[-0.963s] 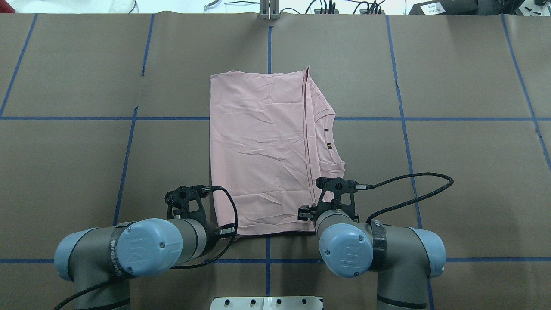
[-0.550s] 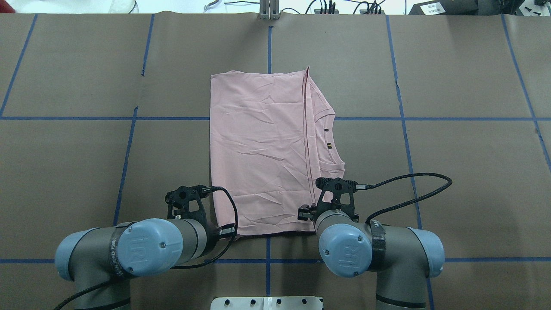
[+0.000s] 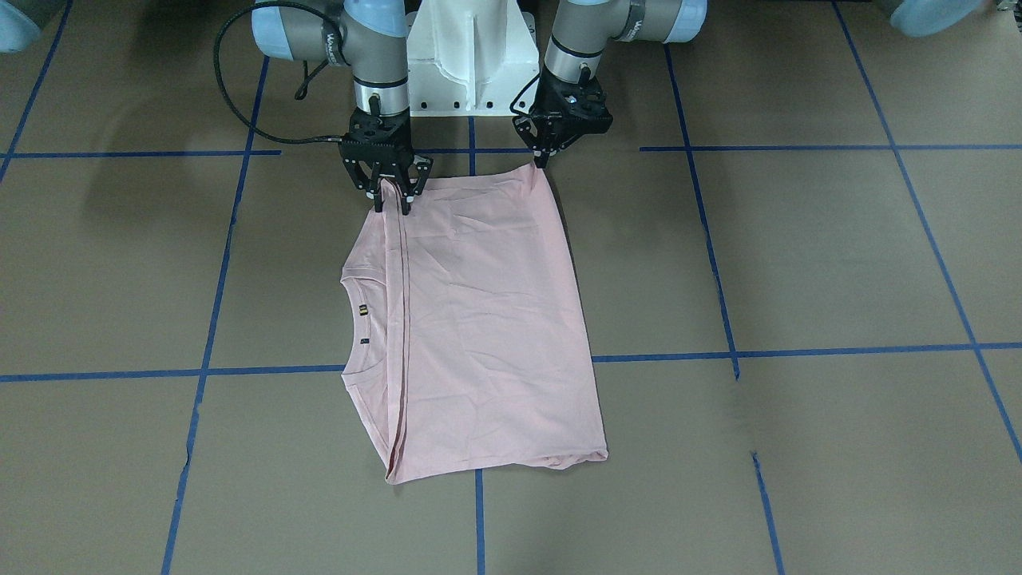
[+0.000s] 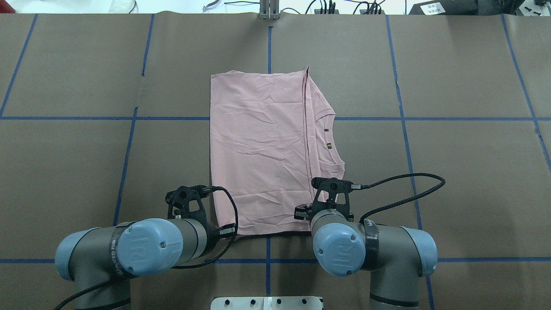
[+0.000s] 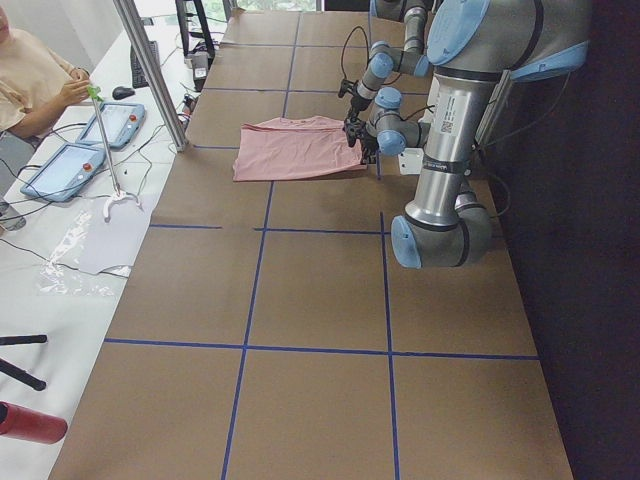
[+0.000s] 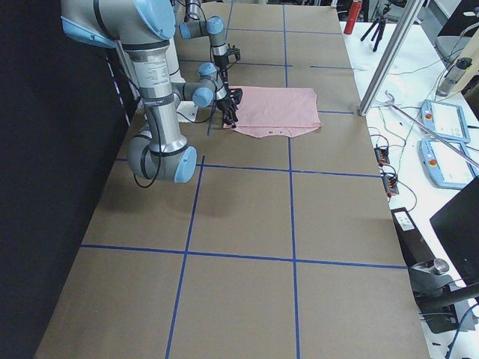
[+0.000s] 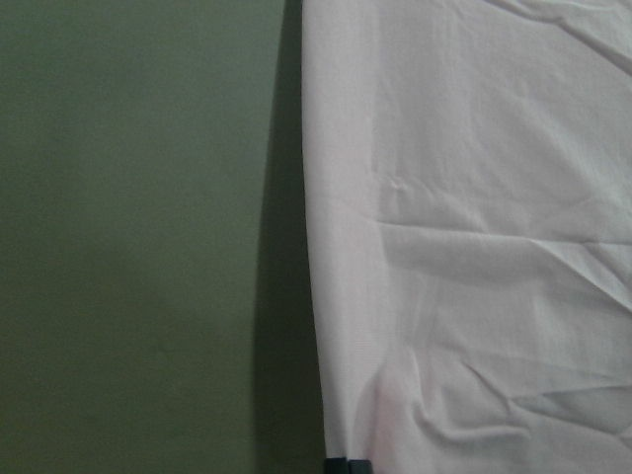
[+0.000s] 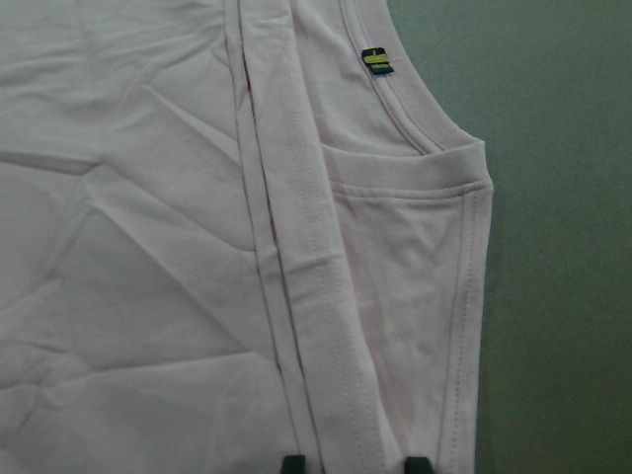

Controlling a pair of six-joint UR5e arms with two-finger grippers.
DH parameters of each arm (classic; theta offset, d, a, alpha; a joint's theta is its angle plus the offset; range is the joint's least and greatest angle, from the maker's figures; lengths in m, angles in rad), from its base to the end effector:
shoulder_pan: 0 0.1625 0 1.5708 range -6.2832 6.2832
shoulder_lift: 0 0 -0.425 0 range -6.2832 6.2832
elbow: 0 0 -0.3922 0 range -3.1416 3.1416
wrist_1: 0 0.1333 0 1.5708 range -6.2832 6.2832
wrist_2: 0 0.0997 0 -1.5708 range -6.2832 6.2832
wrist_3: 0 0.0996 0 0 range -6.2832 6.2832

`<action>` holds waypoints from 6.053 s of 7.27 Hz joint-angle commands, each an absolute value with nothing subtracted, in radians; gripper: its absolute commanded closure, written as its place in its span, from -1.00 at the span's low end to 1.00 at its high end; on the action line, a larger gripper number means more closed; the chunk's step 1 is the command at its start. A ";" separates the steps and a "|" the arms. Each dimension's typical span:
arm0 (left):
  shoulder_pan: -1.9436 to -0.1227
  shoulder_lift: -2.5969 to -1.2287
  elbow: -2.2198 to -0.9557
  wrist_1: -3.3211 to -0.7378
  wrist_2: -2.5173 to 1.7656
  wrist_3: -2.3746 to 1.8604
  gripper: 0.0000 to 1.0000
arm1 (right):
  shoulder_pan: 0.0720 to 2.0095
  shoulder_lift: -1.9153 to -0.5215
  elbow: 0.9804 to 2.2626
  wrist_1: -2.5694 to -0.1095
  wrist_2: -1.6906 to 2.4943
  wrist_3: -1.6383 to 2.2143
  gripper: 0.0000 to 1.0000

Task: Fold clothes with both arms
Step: 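Lower both grippers and grasp the shirt's near edge corners, then lift the near edge with both grippers and fold it toward the far edge, then lay the folded edge down and open both grippers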

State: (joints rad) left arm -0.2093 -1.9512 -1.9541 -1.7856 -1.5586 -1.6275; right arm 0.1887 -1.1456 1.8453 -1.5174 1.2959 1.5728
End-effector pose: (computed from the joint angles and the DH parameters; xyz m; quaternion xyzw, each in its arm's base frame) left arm 0.5388 -0.2520 0.2588 0.0412 0.4682 -0.1199 0.8745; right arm -0.5727 -0.2726 0.2988 0.1608 -0.3508 0.1379 0.9122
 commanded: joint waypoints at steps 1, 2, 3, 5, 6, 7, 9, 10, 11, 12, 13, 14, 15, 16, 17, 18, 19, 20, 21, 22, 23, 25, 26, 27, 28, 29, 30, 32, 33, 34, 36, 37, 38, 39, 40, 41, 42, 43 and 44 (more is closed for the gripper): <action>-0.209 -1.951 -1.954 -1.787 -1.559 -1.628 1.00 | 0.190 -1.144 1.844 -1.520 1.295 1.572 0.46; -0.209 -1.951 -1.954 -1.787 -1.557 -1.628 1.00 | 0.190 -1.147 1.844 -1.522 1.295 1.571 0.71; -0.209 -1.951 -1.954 -1.786 -1.557 -1.628 1.00 | 0.190 -1.147 1.848 -1.526 1.295 1.563 0.60; -0.209 -1.951 -1.953 -1.786 -1.555 -1.628 1.00 | 0.196 -1.150 1.851 -1.534 1.286 1.554 -0.57; -0.209 -1.950 -1.953 -1.787 -1.555 -1.628 1.00 | 0.196 -1.150 1.852 -1.534 1.284 1.554 -0.60; -0.209 -1.950 -1.953 -1.787 -1.555 -1.628 1.00 | 0.196 -1.152 1.848 -1.534 1.282 1.555 -0.59; -0.209 -1.951 -1.954 -1.787 -1.555 -1.629 1.00 | 0.192 -1.149 1.844 -1.534 1.281 1.555 -0.38; -0.209 -1.950 -1.954 -1.787 -1.555 -1.629 1.00 | 0.190 -1.149 1.844 -1.534 1.281 1.557 -0.33; -0.209 -1.950 -1.954 -1.787 -1.555 -1.629 1.00 | 0.190 -1.147 1.842 -1.534 1.281 1.557 -0.32; -0.209 -1.951 -1.956 -1.787 -1.555 -1.629 1.00 | 0.190 -1.149 1.842 -1.534 1.281 1.557 -0.31; -0.210 -1.951 -1.957 -1.786 -1.555 -1.629 1.00 | 0.189 -1.150 1.842 -1.534 1.281 1.557 -0.29; -0.210 -1.951 -1.959 -1.786 -1.555 -1.629 1.00 | 0.189 -1.152 1.842 -1.534 1.281 1.557 -0.29; -0.210 -1.951 -1.960 -1.786 -1.555 -1.629 1.00 | 0.189 -1.154 1.842 -1.534 1.281 1.557 -0.29; -0.209 -1.951 -1.960 -1.786 -1.555 -1.629 1.00 | 0.189 -1.152 1.842 -1.534 1.281 1.557 -0.14; -0.210 -1.951 -1.960 -1.787 -1.555 -1.629 1.00 | 0.190 -1.152 1.842 -1.532 1.282 1.559 0.53; -0.210 -1.951 -1.962 -1.786 -1.555 -1.629 1.00 | 0.190 -1.151 1.842 -1.532 1.282 1.563 1.00; -0.209 -1.951 -1.962 -1.786 -1.555 -1.629 1.00 | 0.190 -1.150 1.844 -1.532 1.282 1.563 1.00; -0.209 -1.951 -1.962 -1.786 -1.555 -1.629 1.00 | 0.190 -1.149 1.844 -1.532 1.282 1.563 1.00; -0.210 -1.953 -1.965 -1.786 -1.557 -1.629 1.00 | 0.193 -1.147 1.853 -1.532 1.281 1.562 1.00; -0.216 -1.950 -1.983 -1.779 -1.560 -1.628 1.00 | 0.196 -1.144 1.882 -1.537 1.284 1.560 1.00; -0.224 -1.935 -2.053 -1.758 -1.563 -1.625 1.00 | 0.199 -1.147 1.947 -1.567 1.285 1.560 1.00; -0.221 -1.934 -2.324 -1.482 -1.635 -1.624 1.00 | 0.183 -1.132 2.179 -1.833 1.308 1.566 1.00; -0.224 -1.945 -2.444 -1.359 -1.660 -1.624 1.00 | 0.161 -1.131 2.275 -1.921 1.319 1.569 1.00; -0.224 -1.947 -2.485 -1.323 -1.660 -1.623 1.00 | 0.149 -1.114 2.296 -1.955 1.319 1.569 1.00; -0.225 -1.950 -2.461 -1.325 -1.657 -1.611 1.00 | 0.146 -1.100 2.263 -1.954 1.318 1.569 1.00; -0.286 -1.980 -2.397 -1.325 -1.658 -1.541 1.00 | 0.147 -1.069 2.199 -1.944 1.315 1.559 1.00; -0.351 -2.017 -2.317 -1.336 -1.660 -1.466 1.00 | 0.193 -1.037 2.139 -1.925 1.318 1.542 1.00; -0.475 -2.059 -2.171 -1.415 -1.661 -1.361 1.00 | 0.303 -1.012 2.015 -1.826 1.322 1.452 1.00; -0.507 -2.060 -2.093 -1.490 -1.661 -1.341 1.00 | 0.339 -1.008 1.926 -1.734 1.333 1.439 1.00; -0.540 -2.083 -2.009 -1.546 -1.661 -1.330 1.00 | 0.372 -0.968 1.831 -1.680 1.347 1.419 1.00; -0.574 -2.114 -1.831 -1.683 -1.660 -1.301 1.00 | 0.420 -0.867 1.601 -1.569 1.353 1.414 1.00; -0.583 -2.121 -1.748 -1.754 -1.658 -1.293 1.00 | 0.437 -0.833 1.486 -1.472 1.354 1.414 1.00; -0.586 -2.135 -1.703 -1.781 -1.657 -1.243 1.00 | 0.448 -0.813 1.418 -1.418 1.358 1.413 1.00; -0.586 -2.134 -1.694 -1.789 -1.658 -1.235 1.00 | 0.465 -0.808 1.408 -1.399 1.411 1.413 0.43; -0.591 -2.134 -1.701 -1.786 -1.661 -1.189 -0.51 | 0.478 -0.804 1.408 -1.399 1.439 1.390 -0.99; -0.627 -2.128 -1.748 -1.784 -1.678 -1.063 -1.00 | 0.515 -0.784 1.422 -1.408 1.535 1.340 -1.00; -0.697 -2.087 -1.813 -1.783 -1.803 -0.964 -1.00 | 0.535 -0.776 1.457 -1.434 1.637 1.332 -1.00; -0.722 -2.039 -1.856 -1.782 -1.850 -0.924 -1.00 | 0.534 -0.776 1.480 -1.449 1.640 1.331 -1.00; -0.723 -2.039 -1.858 -1.781 -1.850 -0.933 -1.00 | 0.531 -0.784 1.502 -1.450 1.638 1.330 -1.00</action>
